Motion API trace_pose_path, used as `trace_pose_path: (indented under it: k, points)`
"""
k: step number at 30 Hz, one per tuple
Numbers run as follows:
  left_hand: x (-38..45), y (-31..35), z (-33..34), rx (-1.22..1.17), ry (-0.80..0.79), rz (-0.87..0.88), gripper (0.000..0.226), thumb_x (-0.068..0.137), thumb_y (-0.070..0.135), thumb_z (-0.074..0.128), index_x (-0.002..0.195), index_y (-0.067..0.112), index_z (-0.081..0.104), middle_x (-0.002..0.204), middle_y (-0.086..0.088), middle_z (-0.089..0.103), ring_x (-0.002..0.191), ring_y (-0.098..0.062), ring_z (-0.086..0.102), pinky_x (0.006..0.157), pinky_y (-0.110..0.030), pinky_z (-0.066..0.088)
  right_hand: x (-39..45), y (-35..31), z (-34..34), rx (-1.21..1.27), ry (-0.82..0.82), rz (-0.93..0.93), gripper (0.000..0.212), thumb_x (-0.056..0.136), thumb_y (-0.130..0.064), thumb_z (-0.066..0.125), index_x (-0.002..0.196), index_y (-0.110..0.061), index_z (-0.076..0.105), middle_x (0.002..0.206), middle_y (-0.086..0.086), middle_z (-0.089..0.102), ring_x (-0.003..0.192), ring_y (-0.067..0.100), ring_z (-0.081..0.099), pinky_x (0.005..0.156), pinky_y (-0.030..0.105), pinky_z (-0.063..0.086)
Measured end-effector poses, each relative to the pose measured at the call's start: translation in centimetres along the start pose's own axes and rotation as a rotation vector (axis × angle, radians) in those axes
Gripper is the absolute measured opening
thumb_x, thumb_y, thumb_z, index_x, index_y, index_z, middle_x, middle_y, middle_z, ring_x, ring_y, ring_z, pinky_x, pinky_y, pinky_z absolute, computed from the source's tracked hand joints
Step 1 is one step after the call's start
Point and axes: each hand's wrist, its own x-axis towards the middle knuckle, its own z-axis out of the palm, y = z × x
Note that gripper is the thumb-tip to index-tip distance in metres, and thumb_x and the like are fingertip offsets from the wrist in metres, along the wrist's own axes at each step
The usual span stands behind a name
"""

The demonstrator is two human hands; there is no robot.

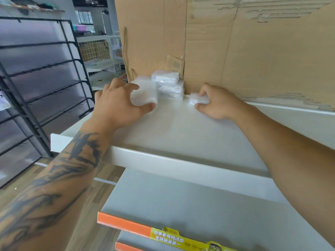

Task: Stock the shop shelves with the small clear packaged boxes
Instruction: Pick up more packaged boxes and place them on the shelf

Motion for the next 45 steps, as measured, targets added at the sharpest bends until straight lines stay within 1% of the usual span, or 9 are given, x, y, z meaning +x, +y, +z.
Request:
trace_pose_path:
  k: [6,12,19,22,28,33,36,42,45]
  points:
    - [0.5,-0.9,0.3,-0.047,0.018,0.014,0.068,0.08,0.067,0.071,0.137,0.031,0.06,0.149,-0.005,0.048,0.14,-0.036,0.038,0.114,-0.054,0.026,0.0,0.6,0.4,0.055,0.053,-0.022,0.038,0.084,-0.056,0.068,0.112,-0.036,0.052,0.126,-0.001,0.058,0.114,0.025,0.056,0.102,0.047,0.045]
    - [0.7,-1.4,0.6,-0.103,0.047,0.111,0.076,0.071,0.075,0.065,0.13,0.026,0.064,0.129,0.003,0.066,0.126,-0.032,0.055,0.109,-0.051,0.037,0.1,-0.1,0.2,0.132,0.099,0.015,0.038,0.083,-0.044,0.076,0.115,-0.029,0.061,0.125,-0.005,0.06,0.113,0.018,0.057,0.092,0.032,0.046]
    - [-0.2,0.3,-0.6,-0.127,0.047,0.178,0.069,0.081,0.062,0.076,0.135,0.021,0.063,0.136,-0.001,0.065,0.127,-0.029,0.057,0.11,-0.048,0.041,-2.7,0.0,-3.3,0.209,0.157,0.023,0.043,0.081,-0.039,0.081,0.119,-0.03,0.063,0.129,-0.006,0.058,0.109,0.012,0.053,0.087,0.025,0.039]
    - [-2.3,2.0,-1.5,-0.252,0.057,0.152,0.067,0.08,0.057,0.08,0.135,0.022,0.064,0.133,0.0,0.066,0.122,-0.025,0.06,0.104,-0.039,0.046,-6.0,0.8,-5.0,0.248,0.174,0.021,0.045,0.082,-0.041,0.081,0.122,-0.032,0.064,0.123,-0.008,0.056,0.113,0.014,0.055,0.088,0.025,0.039]
    - [-10.8,8.9,-2.3,-0.438,0.057,0.186,0.057,0.082,0.045,0.083,0.132,0.025,0.066,0.124,0.009,0.066,0.099,-0.01,0.055,0.086,-0.023,0.038,-17.2,4.4,-8.0,0.392,0.254,-0.051,0.037,0.081,-0.039,0.083,0.114,-0.036,0.067,0.122,-0.012,0.063,0.115,0.01,0.056,0.095,0.025,0.043]
    - [-19.1,17.0,-1.6,-0.561,0.029,0.271,0.052,0.081,0.045,0.083,0.128,0.028,0.069,0.119,0.016,0.066,0.101,-0.006,0.056,0.091,-0.019,0.043,-29.7,8.2,-10.6,0.442,0.342,-0.088,0.039,0.083,-0.03,0.084,0.119,-0.031,0.069,0.12,-0.013,0.061,0.103,-0.01,0.053,0.09,0.006,0.037]
    - [-24.0,22.3,-0.5,-0.63,0.004,0.333,0.048,0.081,0.041,0.085,0.125,0.03,0.069,0.122,0.013,0.068,0.108,-0.011,0.064,0.1,-0.028,0.049,-37.3,11.2,-11.4,0.468,0.417,-0.073,0.039,0.082,-0.028,0.084,0.119,-0.029,0.07,0.117,-0.015,0.061,0.101,-0.02,0.051,0.087,0.0,0.034]
    - [-34.1,32.6,1.5,-0.751,-0.096,0.425,0.05,0.076,0.039,0.089,0.121,0.032,0.069,0.119,0.01,0.069,0.108,-0.013,0.067,0.095,-0.023,0.048,-51.8,19.3,-11.9,0.475,0.548,0.015,0.042,0.078,-0.027,0.087,0.117,-0.029,0.071,0.118,-0.009,0.063,0.111,0.003,0.059,0.092,0.017,0.046]
    - [-38.9,37.2,2.7,-0.815,-0.183,0.481,0.044,0.077,0.033,0.088,0.116,0.037,0.068,0.119,0.017,0.069,0.109,-0.003,0.066,0.098,-0.021,0.049,-58.9,23.2,-12.2,0.478,0.567,0.068,0.042,0.08,-0.025,0.086,0.119,-0.027,0.071,0.121,-0.01,0.063,0.115,0.005,0.058,0.092,0.014,0.043]
